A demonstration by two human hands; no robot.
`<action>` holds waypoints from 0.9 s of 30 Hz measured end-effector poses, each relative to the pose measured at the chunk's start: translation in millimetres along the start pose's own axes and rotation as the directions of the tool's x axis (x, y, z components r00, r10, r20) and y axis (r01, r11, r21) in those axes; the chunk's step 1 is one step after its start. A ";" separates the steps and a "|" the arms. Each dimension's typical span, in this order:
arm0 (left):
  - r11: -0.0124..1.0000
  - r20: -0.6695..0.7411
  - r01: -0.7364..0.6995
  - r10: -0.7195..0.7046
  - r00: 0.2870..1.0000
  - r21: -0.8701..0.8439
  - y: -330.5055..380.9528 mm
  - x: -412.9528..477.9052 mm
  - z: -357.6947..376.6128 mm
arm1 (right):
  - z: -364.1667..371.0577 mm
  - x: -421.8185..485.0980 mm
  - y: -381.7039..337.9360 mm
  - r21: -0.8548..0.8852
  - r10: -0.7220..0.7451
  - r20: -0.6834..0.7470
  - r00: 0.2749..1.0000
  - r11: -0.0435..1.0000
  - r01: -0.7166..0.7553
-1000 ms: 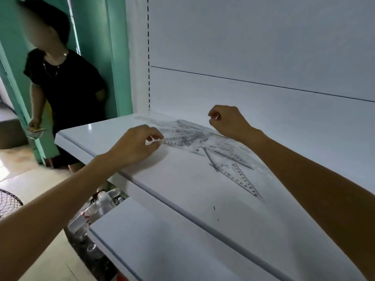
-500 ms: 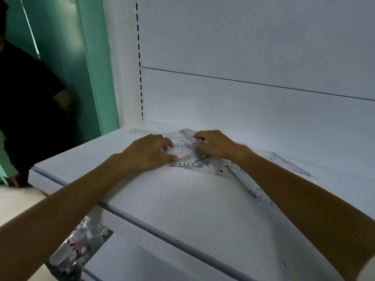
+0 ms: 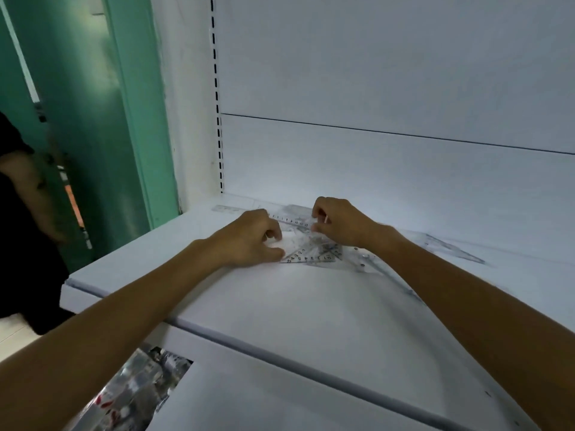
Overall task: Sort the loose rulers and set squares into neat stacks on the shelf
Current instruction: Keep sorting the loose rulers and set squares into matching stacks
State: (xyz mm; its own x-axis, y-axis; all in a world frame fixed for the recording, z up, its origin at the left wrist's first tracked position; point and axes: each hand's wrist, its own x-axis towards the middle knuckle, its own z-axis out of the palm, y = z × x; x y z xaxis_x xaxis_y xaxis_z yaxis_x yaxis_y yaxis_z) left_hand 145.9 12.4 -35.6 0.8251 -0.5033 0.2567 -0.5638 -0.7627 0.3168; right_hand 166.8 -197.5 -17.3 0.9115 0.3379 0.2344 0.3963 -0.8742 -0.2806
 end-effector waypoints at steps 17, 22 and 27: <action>0.985 -0.312 -0.171 0.155 0.937 -0.023 26.4 -8.5 -3.4 | -34.5 -98.6 12.3 -0.155 0.118 -0.466 0.877 0.965 -0.212; 0.974 -0.254 -0.219 0.197 0.947 -0.059 57.5 -1.7 2.3 | -55.6 -141.8 26.1 -0.077 0.252 -0.571 0.781 0.931 -0.357; 0.951 -0.244 -0.284 0.248 0.938 -0.126 107.3 7.6 17.0 | -79.8 -199.7 53.1 0.002 0.403 -0.599 0.692 0.864 -0.503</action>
State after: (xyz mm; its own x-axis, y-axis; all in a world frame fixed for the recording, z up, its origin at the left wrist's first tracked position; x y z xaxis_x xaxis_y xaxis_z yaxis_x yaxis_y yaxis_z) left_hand 92.3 -80.2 -15.2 0.6249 -0.5622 0.5418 -0.7749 -0.5310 0.3428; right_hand -2.9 -339.2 -4.8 0.7245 -0.3277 0.6064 -0.1155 -0.9250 -0.3619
